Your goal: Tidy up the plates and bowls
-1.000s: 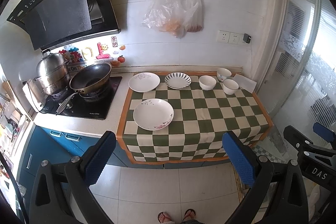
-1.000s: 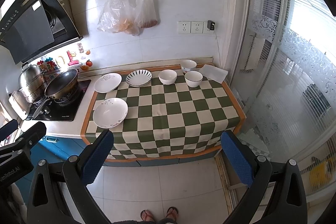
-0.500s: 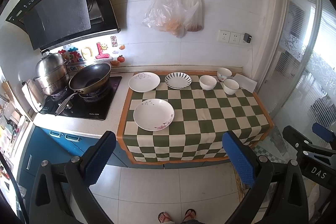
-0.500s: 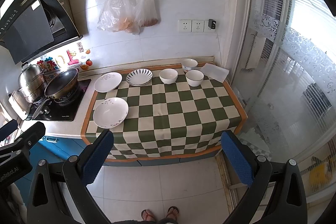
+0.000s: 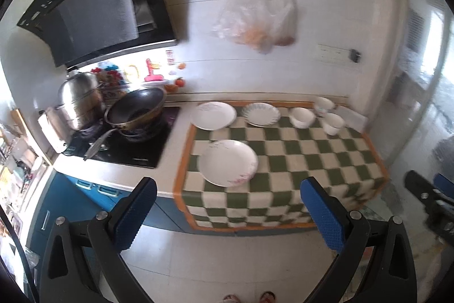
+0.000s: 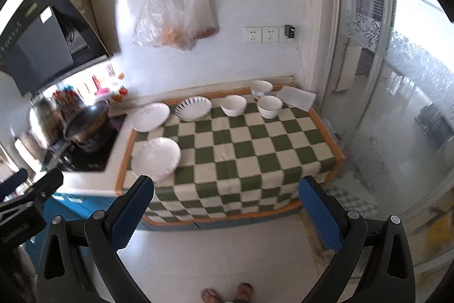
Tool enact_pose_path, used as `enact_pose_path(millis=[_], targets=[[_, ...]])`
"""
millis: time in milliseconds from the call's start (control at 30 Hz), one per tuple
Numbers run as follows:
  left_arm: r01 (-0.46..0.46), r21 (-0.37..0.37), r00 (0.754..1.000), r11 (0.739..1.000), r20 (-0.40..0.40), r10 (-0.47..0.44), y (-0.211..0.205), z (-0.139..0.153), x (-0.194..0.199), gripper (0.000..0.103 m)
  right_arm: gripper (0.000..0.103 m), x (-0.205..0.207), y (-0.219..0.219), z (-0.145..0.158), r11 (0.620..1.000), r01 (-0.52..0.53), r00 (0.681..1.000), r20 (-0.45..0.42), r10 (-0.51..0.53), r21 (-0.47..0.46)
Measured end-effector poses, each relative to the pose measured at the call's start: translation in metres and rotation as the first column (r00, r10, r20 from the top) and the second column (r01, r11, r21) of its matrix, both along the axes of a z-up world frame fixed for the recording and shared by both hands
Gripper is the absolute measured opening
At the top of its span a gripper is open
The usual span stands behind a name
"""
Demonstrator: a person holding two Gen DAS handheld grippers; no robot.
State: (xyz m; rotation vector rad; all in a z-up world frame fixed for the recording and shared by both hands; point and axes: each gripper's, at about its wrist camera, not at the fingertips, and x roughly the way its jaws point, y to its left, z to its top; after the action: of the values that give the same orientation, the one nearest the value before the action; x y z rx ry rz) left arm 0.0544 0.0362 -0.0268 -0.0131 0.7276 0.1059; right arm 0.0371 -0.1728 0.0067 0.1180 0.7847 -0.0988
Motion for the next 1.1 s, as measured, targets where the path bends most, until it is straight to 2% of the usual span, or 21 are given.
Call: enact_pose_path(millis=[100, 233, 533, 667, 800, 867, 933, 1000, 1100], targets=[[-0.043, 0.005, 0.999, 0.999, -0.013, 0.043, 0.025, -0.020, 0.022, 0.103, 0.103, 0.022, 0.005, -0.021, 0.998, 0.002, 1.000, -0.005, -0.002, 0.067], [-0.070, -0.023, 0.994, 0.997, -0.084, 0.067, 0.060, -0.051, 0.055, 0.103, 0.103, 0.063, 0.025, -0.067, 0.985, -0.047, 0.995, -0.082, 0.062, 0.169], [-0.083, -0.026, 0.967, 0.996, -0.244, 0.075, 0.103, -0.133, 0.142, 0.103, 0.103, 0.172, 0.068, -0.167, 0.968, -0.080, 0.969, -0.211, 0.131, 0.236], [-0.094, -0.068, 0.930, 0.993, -0.361, 0.063, 0.113, -0.181, 0.190, 0.103, 0.103, 0.234, 0.073, -0.214, 0.962, -0.079, 0.952, -0.268, 0.151, 0.262], [-0.105, -0.081, 0.891, 0.991, -0.451, 0.057, 0.119, -0.232, 0.245, 0.103, 0.100, 0.304, 0.073, -0.270, 0.955, -0.073, 0.918, -0.356, 0.176, 0.286], [-0.114, -0.111, 0.866, 0.987, -0.499, 0.044, 0.121, -0.258, 0.275, 0.094, 0.097, 0.340, 0.072, -0.300, 0.949, -0.082, 0.893, -0.399, 0.206, 0.305], [-0.135, -0.127, 0.847, 0.983, -0.529, 0.048, 0.124, -0.279, 0.298, 0.093, 0.092, 0.378, 0.072, -0.334, 0.943, -0.094, 0.858, -0.455, 0.239, 0.318], [-0.160, -0.133, 0.814, 0.978, -0.578, 0.054, 0.129, -0.301, 0.322, 0.093, 0.080, 0.407, 0.074, -0.359, 0.932, -0.114, 0.821, -0.496, 0.283, 0.343], [-0.218, -0.190, 0.775, 0.957, -0.630, 0.051, 0.141, -0.329, 0.344, 0.093, 0.077, 0.444, 0.075, -0.394, 0.916, -0.123, 0.769, -0.547, 0.331, 0.382]])
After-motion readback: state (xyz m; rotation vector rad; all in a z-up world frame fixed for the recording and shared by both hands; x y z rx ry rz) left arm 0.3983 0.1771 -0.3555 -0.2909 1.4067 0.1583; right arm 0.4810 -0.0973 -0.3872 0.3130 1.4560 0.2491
